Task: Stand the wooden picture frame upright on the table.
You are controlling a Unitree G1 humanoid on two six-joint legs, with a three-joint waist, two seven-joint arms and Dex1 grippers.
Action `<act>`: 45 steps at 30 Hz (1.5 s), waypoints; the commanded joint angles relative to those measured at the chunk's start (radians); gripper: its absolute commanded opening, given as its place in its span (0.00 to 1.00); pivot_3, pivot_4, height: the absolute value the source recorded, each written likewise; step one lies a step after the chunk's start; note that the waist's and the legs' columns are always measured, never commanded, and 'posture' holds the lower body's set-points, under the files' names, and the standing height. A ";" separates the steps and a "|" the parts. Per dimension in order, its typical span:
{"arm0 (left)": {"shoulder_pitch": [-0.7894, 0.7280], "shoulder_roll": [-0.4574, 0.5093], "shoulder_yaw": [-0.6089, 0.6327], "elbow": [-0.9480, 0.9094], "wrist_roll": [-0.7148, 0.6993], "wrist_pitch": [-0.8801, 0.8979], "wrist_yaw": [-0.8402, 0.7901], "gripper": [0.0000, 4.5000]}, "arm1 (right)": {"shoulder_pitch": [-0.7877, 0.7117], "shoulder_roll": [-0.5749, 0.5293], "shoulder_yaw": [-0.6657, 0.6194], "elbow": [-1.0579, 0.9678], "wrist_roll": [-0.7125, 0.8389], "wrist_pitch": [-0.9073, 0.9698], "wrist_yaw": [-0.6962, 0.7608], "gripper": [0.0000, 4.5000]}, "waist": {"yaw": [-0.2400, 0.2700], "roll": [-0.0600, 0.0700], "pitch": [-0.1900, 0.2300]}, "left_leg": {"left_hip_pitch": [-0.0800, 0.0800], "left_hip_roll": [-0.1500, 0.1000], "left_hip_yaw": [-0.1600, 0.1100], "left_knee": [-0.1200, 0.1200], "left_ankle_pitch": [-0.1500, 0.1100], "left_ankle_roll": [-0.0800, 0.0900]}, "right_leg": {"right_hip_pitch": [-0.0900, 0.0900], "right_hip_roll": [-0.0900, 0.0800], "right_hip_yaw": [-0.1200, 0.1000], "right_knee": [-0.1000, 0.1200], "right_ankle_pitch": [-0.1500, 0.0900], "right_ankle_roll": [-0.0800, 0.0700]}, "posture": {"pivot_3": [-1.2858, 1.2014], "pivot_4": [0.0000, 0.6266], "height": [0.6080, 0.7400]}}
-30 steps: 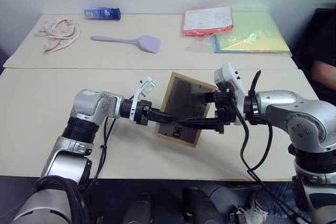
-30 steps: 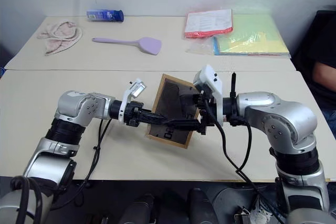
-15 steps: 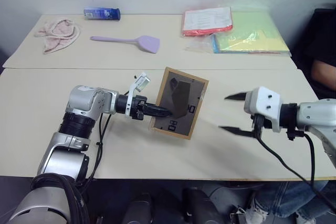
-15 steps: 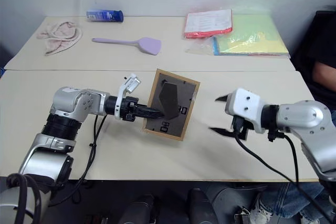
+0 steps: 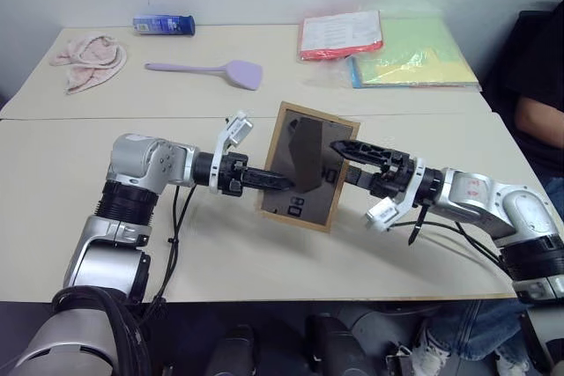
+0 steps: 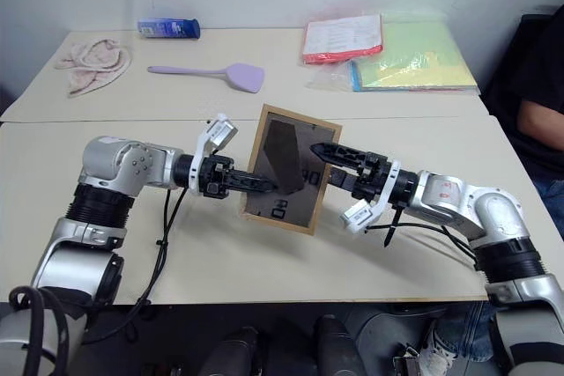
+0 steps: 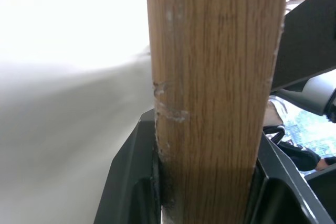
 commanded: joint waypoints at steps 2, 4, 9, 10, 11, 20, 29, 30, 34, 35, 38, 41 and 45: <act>-0.047 0.009 0.028 -0.009 -0.031 0.019 -0.008 0.28 | -0.052 -0.003 0.037 0.051 -0.077 -0.029 -0.156 0.49 | -0.001 0.000 0.000 | 0.000 0.000 0.000 0.000 0.000 0.000 | 0.000 0.000 0.000 0.000 0.000 0.000 | 0.52 0.24 1.00; -0.042 0.020 0.023 -0.015 -0.025 0.009 -0.012 0.28 | -0.068 -0.008 0.054 0.076 -0.085 -0.035 -0.186 0.37 | -0.003 0.000 0.000 | 0.001 0.000 0.000 0.000 0.000 0.000 | 0.000 0.001 -0.001 0.001 0.000 0.000 | 0.52 0.24 1.00; 0.009 0.111 0.048 -0.076 -0.025 -0.037 -0.036 0.58 | -0.107 -0.019 0.071 0.112 -0.025 -0.083 -0.197 0.28 | -0.010 0.000 0.000 | 0.003 0.000 0.001 -0.001 0.000 0.000 | 0.001 0.001 0.000 0.001 0.000 0.000 | 0.52 0.24 1.00; 0.014 0.133 0.063 -0.079 -0.026 -0.047 -0.035 0.66 | -0.114 -0.021 0.071 0.117 -0.009 -0.089 -0.193 0.27 | -0.013 0.000 0.000 | 0.003 0.000 0.001 -0.002 0.000 0.000 | 0.001 0.001 0.001 0.002 0.000 0.000 | 0.52 0.24 1.00; 0.031 0.171 0.076 -0.098 -0.025 -0.077 -0.051 0.72 | -0.123 -0.021 0.071 0.127 0.010 -0.096 -0.182 0.27 | -0.018 0.000 0.000 | 0.004 0.000 0.001 -0.002 0.000 0.000 | 0.001 0.001 0.001 0.002 0.000 0.000 | 0.52 0.24 1.00; 0.361 0.448 0.317 -0.404 0.011 -0.485 -0.132 1.00 | -0.072 0.028 0.201 0.120 0.934 0.167 0.423 0.27 | -0.054 0.000 0.000 | 0.006 0.000 -0.004 -0.004 0.000 -0.001 | 0.004 0.001 0.003 0.000 -0.001 -0.002 | 0.52 0.24 1.00; 0.508 0.319 0.323 -0.520 0.074 -0.688 0.040 1.00 | 0.053 0.134 0.057 -0.240 1.996 1.323 0.900 0.27 | -0.009 0.001 0.001 | 0.009 0.004 -0.009 0.000 -0.004 0.005 | 0.016 -0.001 -0.003 -0.005 -0.001 -0.001 | 0.52 0.24 1.00; 0.507 0.312 0.321 -0.520 0.075 -0.695 0.049 1.00 | 0.059 0.145 0.046 -0.235 1.999 1.363 0.916 0.27 | -0.003 0.001 0.001 | 0.009 0.004 -0.009 0.000 -0.004 0.005 | 0.016 -0.001 -0.003 -0.006 -0.001 -0.001 | 0.52 0.24 1.00; 0.492 0.303 0.309 -0.519 0.072 -0.695 0.070 1.00 | 0.079 0.193 0.025 -0.186 1.919 1.428 0.965 0.27 | 0.005 0.001 0.001 | 0.008 0.003 -0.009 0.000 -0.004 0.005 | 0.015 -0.001 -0.003 -0.006 -0.001 -0.001 | 0.52 0.24 1.00; 0.484 0.301 0.304 -0.519 0.068 -0.692 0.073 1.00 | 0.093 0.208 0.039 -0.143 1.867 1.410 0.987 0.27 | 0.005 0.001 0.001 | 0.008 0.002 -0.009 0.000 -0.004 0.005 | 0.015 -0.002 -0.003 -0.006 0.000 -0.001 | 0.52 0.24 1.00; 0.476 0.297 0.291 -0.520 0.066 -0.697 0.074 1.00 | 0.125 0.252 0.045 -0.052 1.747 1.346 1.026 0.27 | 0.005 0.000 0.001 | 0.008 0.002 -0.009 0.000 -0.004 0.005 | 0.015 -0.002 -0.003 -0.006 0.000 -0.001 | 0.52 0.24 1.00; 0.473 0.301 0.280 -0.521 0.063 -0.693 0.069 1.00 | 0.141 0.276 0.027 -0.030 1.715 1.358 1.055 0.27 | 0.000 0.001 0.000 | 0.009 0.001 -0.008 0.000 -0.004 0.005 | 0.015 -0.002 -0.003 -0.005 0.000 -0.001 | 0.52 0.24 1.00; 0.467 0.306 0.269 -0.514 0.065 -0.694 0.064 1.00 | 0.167 0.284 -0.010 -0.047 1.697 1.384 1.093 0.53 | 0.002 0.001 0.000 | 0.009 0.002 -0.008 0.000 -0.004 0.004 | 0.015 -0.001 -0.003 -0.005 0.000 -0.001 | 0.52 0.24 1.00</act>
